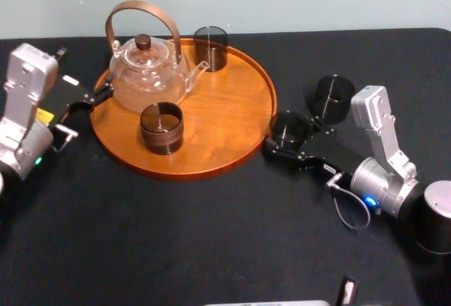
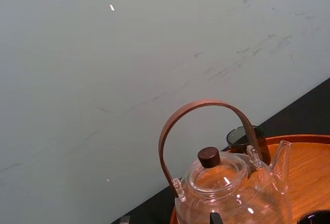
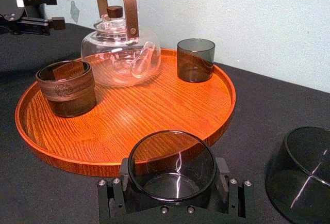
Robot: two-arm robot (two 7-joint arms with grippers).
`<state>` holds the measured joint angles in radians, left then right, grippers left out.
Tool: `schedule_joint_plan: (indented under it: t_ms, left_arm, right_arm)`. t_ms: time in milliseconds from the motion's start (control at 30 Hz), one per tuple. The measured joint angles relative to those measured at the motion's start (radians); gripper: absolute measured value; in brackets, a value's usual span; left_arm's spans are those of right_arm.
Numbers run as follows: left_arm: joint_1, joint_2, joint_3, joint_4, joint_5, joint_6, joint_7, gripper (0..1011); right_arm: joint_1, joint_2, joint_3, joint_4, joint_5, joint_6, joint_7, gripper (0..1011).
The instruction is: Pick up the glass from the table and place it on the tray.
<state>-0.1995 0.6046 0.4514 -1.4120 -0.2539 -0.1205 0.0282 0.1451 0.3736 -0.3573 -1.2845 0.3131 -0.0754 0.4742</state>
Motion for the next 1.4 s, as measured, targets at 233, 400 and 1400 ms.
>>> schedule_joint_plan:
  t_ms: [233,400,1400]
  left_arm:
    - [0.0,0.0,0.0,0.0,0.0,0.0,0.0,1001]
    - [0.0,0.0,0.0,0.0,0.0,0.0,0.0,1001]
    - [0.0,0.0,0.0,0.0,0.0,0.0,0.0,1001]
  right_arm:
    - [-0.001,0.001,0.001,-0.002,0.0,0.0,-0.001,907]
    - [-0.001,0.001,0.001,-0.002,0.0,0.0,-0.002,905]
    - [-0.003,0.013,0.0,-0.008,0.023,-0.013,0.019,905]
